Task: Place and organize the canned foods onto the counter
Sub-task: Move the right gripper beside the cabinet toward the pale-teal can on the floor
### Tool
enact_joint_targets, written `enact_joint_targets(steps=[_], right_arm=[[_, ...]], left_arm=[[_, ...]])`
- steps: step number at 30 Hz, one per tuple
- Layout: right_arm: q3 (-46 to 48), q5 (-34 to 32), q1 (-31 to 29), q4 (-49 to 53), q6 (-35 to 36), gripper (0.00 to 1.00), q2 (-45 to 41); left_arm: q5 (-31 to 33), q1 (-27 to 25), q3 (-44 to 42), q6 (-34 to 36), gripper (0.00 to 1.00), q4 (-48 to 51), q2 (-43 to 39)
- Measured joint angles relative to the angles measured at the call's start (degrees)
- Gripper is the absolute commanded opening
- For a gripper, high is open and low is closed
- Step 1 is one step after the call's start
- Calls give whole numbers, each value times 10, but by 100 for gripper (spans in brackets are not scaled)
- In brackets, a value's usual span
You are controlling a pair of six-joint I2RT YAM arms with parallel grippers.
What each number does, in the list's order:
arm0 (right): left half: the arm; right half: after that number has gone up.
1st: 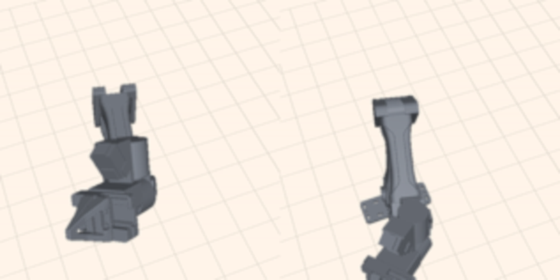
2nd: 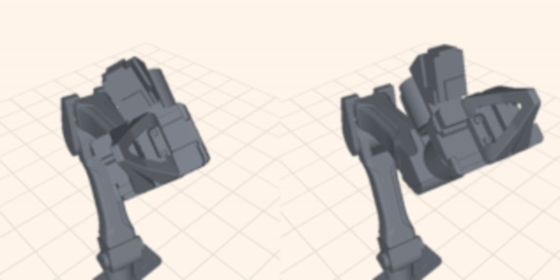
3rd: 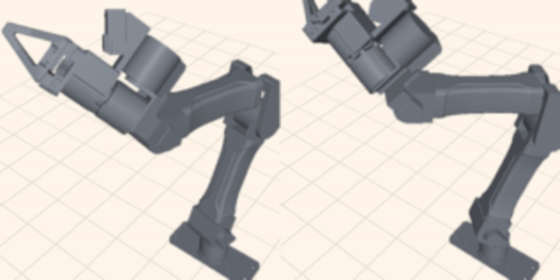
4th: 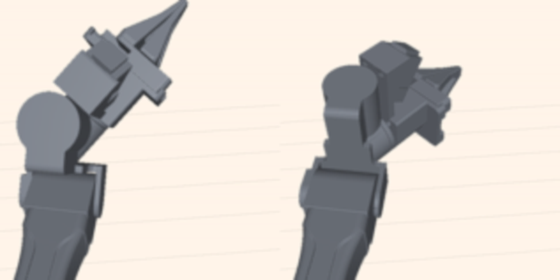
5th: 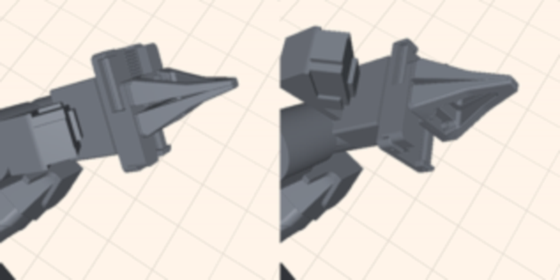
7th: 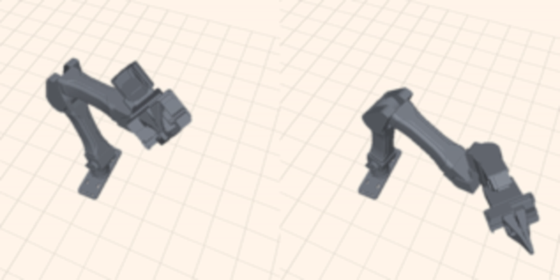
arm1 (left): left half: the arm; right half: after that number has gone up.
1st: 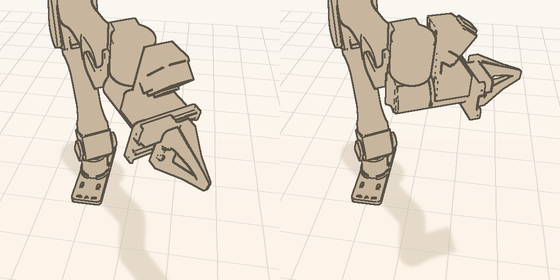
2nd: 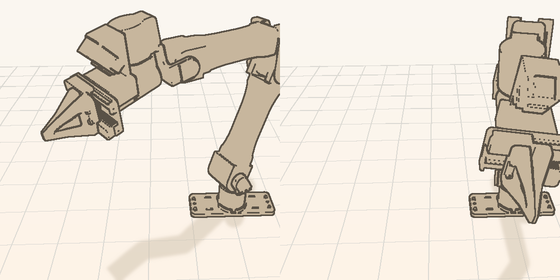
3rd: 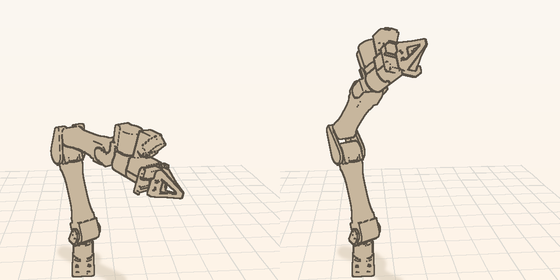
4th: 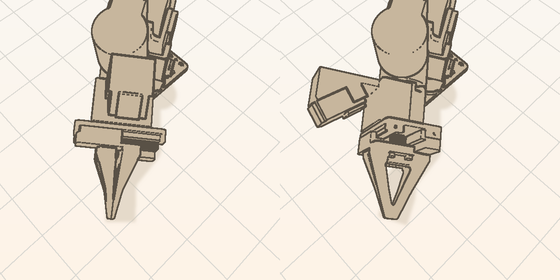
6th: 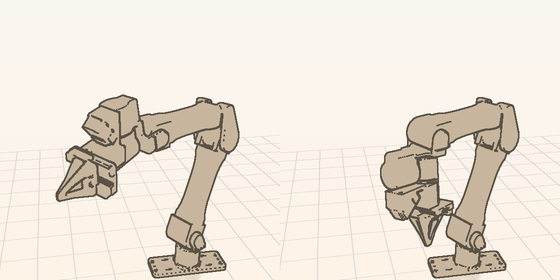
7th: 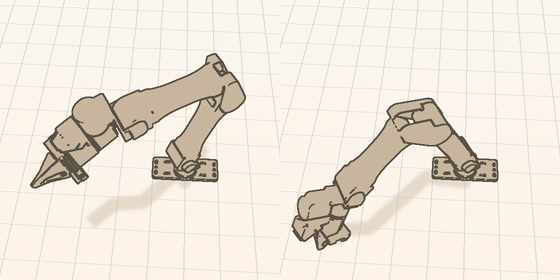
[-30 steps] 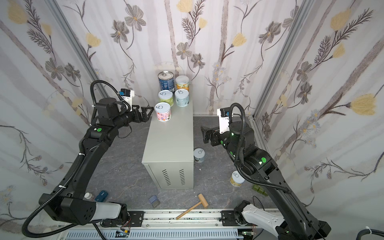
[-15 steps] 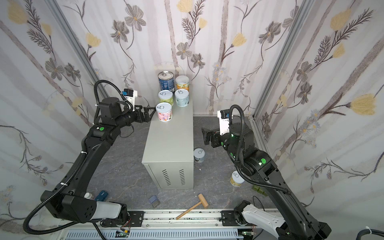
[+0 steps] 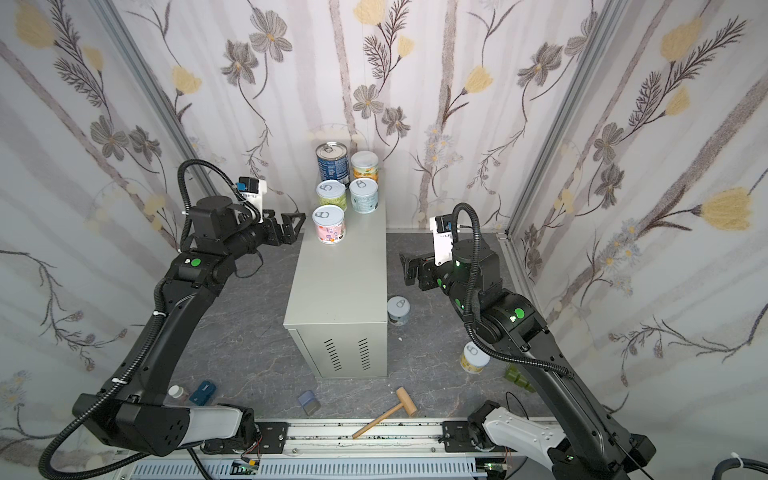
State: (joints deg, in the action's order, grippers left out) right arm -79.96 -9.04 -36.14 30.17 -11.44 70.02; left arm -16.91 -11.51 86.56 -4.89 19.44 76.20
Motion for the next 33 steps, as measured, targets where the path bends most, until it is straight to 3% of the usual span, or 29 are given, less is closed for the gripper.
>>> enact_joint_targets(steps=[15,28,33], right_arm=[[-56,12,3,-9,6,100,63],[-82,18,20,-17,10,100,100],[-33,8,48,-19,2,100,76]], left_arm=[[37,5,4,24,100,115,-89],[33,7,-103,64,100,160,-164],[32,7,-131,67,100,158,-180]])
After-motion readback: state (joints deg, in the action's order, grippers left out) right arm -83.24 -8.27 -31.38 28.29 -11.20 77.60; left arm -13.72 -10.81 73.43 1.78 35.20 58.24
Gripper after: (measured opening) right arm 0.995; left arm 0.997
